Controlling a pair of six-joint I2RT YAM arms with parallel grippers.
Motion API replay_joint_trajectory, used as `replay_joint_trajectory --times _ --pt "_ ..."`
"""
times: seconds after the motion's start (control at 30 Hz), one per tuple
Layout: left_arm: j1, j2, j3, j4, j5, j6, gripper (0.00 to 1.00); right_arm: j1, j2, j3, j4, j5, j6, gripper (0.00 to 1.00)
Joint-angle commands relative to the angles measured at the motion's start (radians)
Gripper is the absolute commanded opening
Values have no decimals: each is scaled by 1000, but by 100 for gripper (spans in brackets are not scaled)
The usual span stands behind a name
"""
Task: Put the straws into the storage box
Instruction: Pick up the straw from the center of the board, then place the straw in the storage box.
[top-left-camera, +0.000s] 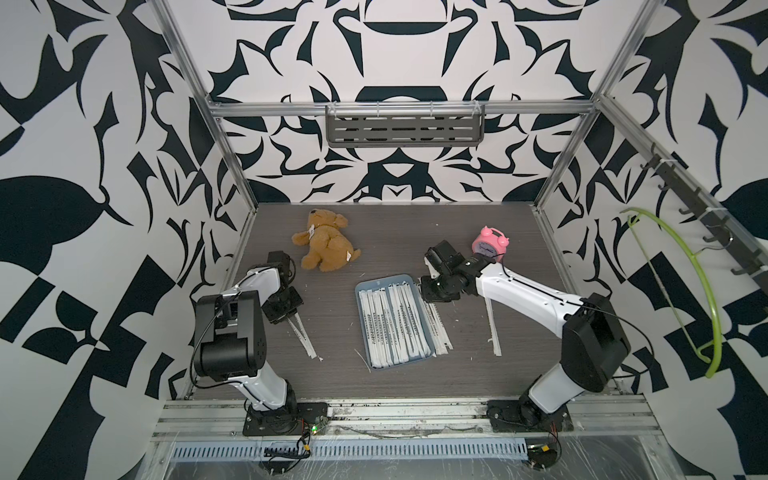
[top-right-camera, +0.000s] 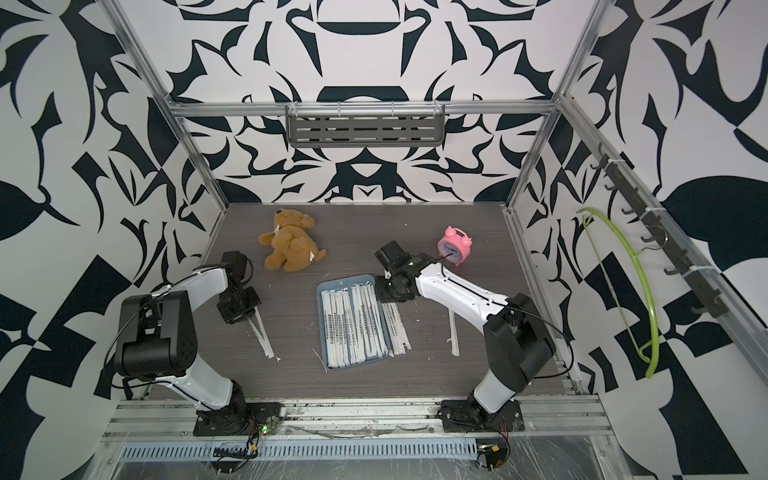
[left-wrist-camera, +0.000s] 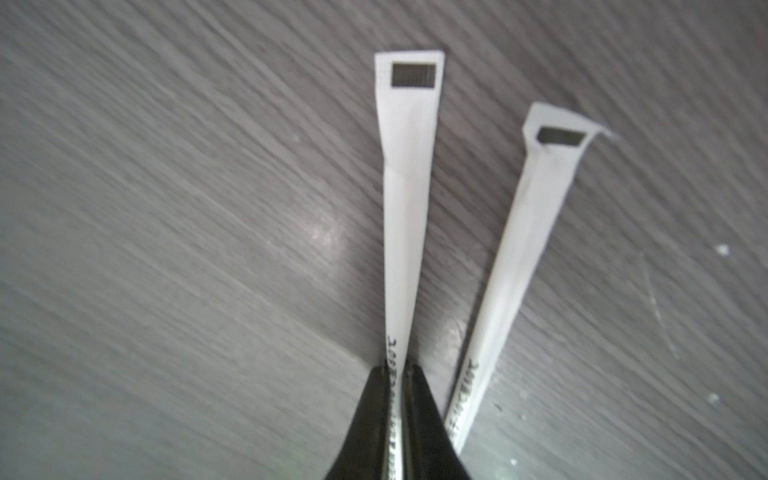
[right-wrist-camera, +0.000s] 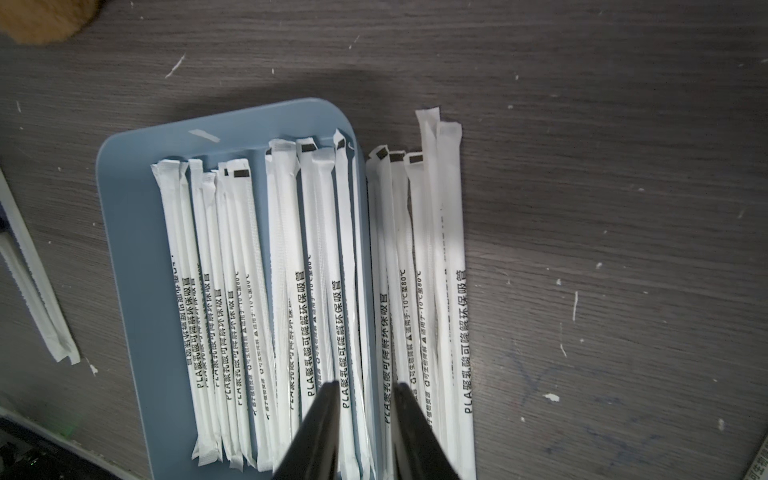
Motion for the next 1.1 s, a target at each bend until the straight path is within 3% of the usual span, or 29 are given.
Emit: replay_joint_trajectory --times 0.0,0.33,0.43,0.53,0.6,0.73,0.9,1.07 --pt "-20 -60 40 -67 6 10 9 8 -19 33 -11 6 -2 27" --pt "-135 -164 119 -212 -83 -46 8 9 -7 51 -7 -26 1 27" --pt "-300 -210 204 -260 -88 -138 7 -7 -23 51 -16 -6 -9 27" --pt "-524 -203 264 -277 -95 -260 6 -40 -33 45 -24 1 -17 26" --pt "-661 -162 286 -271 -95 -347 5 -60 -38 42 -26 1 -22 26" --pt "-833 -44 320 -179 -80 -438 5 -76 -37 53 -35 3 -28 26" --pt "-895 141 386 -158 -60 -397 5 -76 -44 52 -45 5 -29 25" --pt "-895 206 377 -131 -53 -371 5 -76 -58 33 -56 10 -27 25"
